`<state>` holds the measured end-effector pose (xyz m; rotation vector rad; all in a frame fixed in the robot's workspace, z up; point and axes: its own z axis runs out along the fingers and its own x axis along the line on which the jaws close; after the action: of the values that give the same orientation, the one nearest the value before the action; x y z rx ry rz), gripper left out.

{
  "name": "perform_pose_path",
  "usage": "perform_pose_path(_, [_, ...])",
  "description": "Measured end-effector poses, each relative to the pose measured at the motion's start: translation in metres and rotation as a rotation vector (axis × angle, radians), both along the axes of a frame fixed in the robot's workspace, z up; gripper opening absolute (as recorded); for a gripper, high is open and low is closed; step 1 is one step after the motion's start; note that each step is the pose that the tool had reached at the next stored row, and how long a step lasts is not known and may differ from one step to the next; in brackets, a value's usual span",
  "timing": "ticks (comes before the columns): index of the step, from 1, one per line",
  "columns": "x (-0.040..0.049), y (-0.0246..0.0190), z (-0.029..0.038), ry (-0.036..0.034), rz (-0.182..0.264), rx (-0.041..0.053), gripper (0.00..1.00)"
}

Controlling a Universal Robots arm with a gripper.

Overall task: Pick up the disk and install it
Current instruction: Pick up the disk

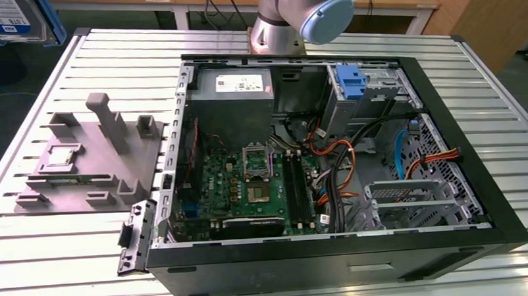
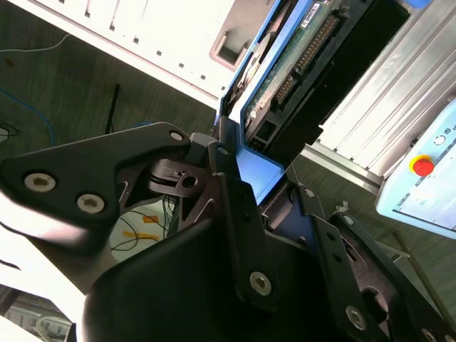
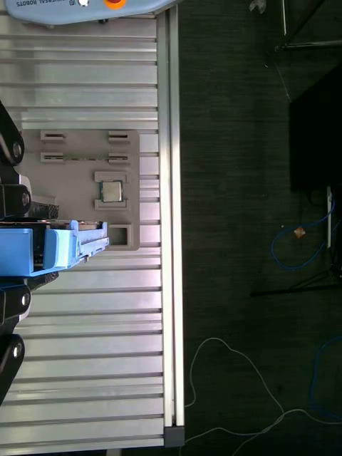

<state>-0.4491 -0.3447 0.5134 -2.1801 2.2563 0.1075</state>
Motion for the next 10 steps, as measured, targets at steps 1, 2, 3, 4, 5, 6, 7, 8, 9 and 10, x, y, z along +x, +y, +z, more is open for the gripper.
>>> perform_pose_path(1, [-0.0001,-0.0002,0.0,0.0001,0.0,0.0,0.36])
perform_pose_path(2, [-0.0001,-0.0006,0.0,0.0001,0.0,-0.0001,0.36])
perform_pose_path(3, [-0.0001,-0.0012,0.0,0.0,0.0,0.0,0.36])
perform_pose_path(4, [0.0,-0.002,0.0,0.0,0.0,-0.0001,0.36])
perform_pose_path(5, [0.0,-0.0035,0.0,-0.0001,0.0,0.0,0.36])
perform_pose_path(6, [0.0,-0.0047,-0.0001,0.0,0.0,0.0,0.36])
perform_pose_path(7, [0.0,-0.0058,0.0,-0.0001,0.0,0.0,0.36])
perform_pose_path(8, [0.0,-0.0067,0.0,0.0,0.0,0.0,0.36])
perform_pose_path(9, [0.0,-0.0075,0.0,0.0,0.0,-0.0001,0.36])
perform_pose_path(10, [0.0,-0.0085,0.0,-0.0001,0.0,0.0,0.36])
